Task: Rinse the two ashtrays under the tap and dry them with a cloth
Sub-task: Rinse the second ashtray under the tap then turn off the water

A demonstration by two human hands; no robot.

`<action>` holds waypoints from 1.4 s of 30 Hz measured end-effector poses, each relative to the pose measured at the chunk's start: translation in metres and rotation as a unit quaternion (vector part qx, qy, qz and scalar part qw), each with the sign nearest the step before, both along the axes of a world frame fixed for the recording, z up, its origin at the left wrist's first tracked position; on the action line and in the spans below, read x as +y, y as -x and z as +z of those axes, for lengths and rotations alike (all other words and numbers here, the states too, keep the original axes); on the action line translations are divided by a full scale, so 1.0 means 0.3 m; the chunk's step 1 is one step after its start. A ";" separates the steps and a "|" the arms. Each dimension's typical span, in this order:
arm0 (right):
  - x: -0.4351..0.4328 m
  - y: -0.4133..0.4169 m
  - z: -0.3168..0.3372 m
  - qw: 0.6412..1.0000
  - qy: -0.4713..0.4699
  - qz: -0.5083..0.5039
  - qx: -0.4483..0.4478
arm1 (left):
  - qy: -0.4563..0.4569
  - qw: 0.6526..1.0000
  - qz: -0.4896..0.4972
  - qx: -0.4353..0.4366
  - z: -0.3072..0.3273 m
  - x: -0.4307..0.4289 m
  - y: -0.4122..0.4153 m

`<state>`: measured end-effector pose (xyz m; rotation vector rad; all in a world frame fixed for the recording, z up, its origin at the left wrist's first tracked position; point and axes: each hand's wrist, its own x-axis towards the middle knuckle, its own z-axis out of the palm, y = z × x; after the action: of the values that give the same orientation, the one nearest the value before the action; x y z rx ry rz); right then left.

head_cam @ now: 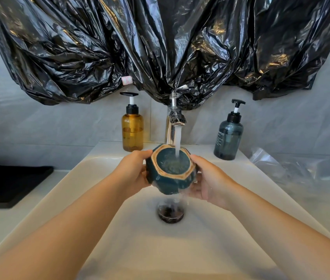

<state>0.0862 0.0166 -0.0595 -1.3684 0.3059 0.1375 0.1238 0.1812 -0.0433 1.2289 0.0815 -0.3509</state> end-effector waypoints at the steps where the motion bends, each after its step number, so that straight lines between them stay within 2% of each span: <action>1: -0.004 -0.005 0.002 1.000 -0.012 -0.003 -0.014 | 0.017 1.000 0.015 0.011 0.002 -0.002 0.003; 5: -0.014 -0.014 0.006 0.998 -0.030 0.015 -0.052 | 0.043 0.998 0.043 0.032 0.003 -0.007 0.014; 8: -0.014 -0.015 0.005 0.998 -0.017 0.025 -0.058 | 0.031 0.999 0.013 0.028 0.005 -0.009 0.019; 10: -0.015 -0.015 0.004 0.997 0.047 0.019 -0.051 | 0.030 0.999 -0.024 0.038 0.003 -0.005 0.019; 13: -0.024 -0.009 0.007 0.973 0.226 -0.006 -0.045 | 0.044 0.995 -0.060 0.067 0.003 0.000 0.022; 15: -0.030 -0.010 0.009 0.961 0.272 -0.018 -0.057 | 0.042 0.994 -0.072 0.070 0.001 -0.001 0.027; 21: -0.034 -0.005 0.000 0.984 0.170 -0.015 -0.050 | -0.116 0.985 -0.094 -0.082 -0.012 -0.014 0.027; 25: -0.041 -0.003 0.000 0.981 0.182 -0.024 -0.055 | -0.169 0.967 -0.146 -0.124 -0.014 0.006 0.021; 29: -0.053 0.006 0.009 0.976 0.186 0.013 -0.116 | -0.169 0.974 -0.125 -0.087 -0.014 0.013 0.022; 32: -0.065 0.003 0.012 0.945 0.266 0.046 -0.187 | -0.161 0.978 -0.130 0.013 -0.018 0.022 0.015; 34: -0.065 -0.007 0.006 0.928 0.306 0.028 -0.211 | -0.131 0.978 -0.158 0.050 -0.020 0.020 0.016; 35: -0.064 -0.014 0.002 0.927 0.310 0.016 -0.210 | -0.125 0.976 -0.169 0.052 -0.020 0.017 0.019; 37: -0.061 -0.027 -0.005 0.948 0.265 0.012 -0.174 | -0.154 0.972 -0.176 0.024 -0.016 0.013 0.026; 42: -0.053 -0.032 -0.012 0.983 0.169 0.001 -0.076 | -0.347 0.927 -0.081 -0.115 -0.030 -0.005 0.013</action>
<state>0.0957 0.0007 -0.0631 -1.7056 0.2042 -0.0198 0.1199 0.1797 -0.0522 1.9813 -0.1097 -0.3272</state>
